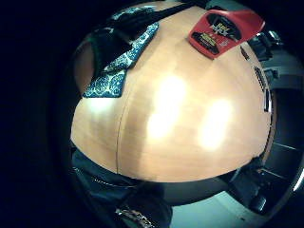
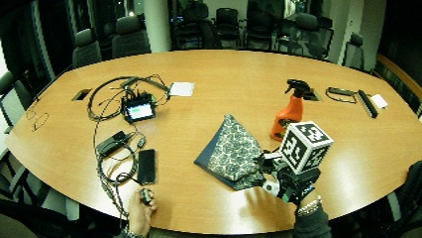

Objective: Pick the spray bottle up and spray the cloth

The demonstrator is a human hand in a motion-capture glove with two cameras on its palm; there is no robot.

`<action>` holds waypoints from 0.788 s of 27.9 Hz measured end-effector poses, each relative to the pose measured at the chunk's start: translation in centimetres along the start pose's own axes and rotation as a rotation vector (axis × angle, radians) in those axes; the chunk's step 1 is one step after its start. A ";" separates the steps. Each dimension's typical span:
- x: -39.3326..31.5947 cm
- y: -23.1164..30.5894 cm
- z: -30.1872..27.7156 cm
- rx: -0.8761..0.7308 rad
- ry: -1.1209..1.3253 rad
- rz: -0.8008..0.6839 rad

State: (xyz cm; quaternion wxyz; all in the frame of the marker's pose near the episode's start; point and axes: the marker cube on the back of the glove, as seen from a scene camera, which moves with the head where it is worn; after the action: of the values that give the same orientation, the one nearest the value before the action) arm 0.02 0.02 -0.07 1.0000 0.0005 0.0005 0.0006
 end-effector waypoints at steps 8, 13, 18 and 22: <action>-0.1 -0.4 -0.4 0.006 0.004 -0.004; -0.6 -1.1 -0.5 0.006 0.010 -0.017; -1.4 -2.8 -1.0 0.012 0.010 -0.047; -2.9 -5.3 -1.8 0.042 0.015 -0.099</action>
State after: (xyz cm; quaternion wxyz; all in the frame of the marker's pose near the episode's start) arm -2.91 -5.30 -1.85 0.9985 0.0212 0.0082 -0.0488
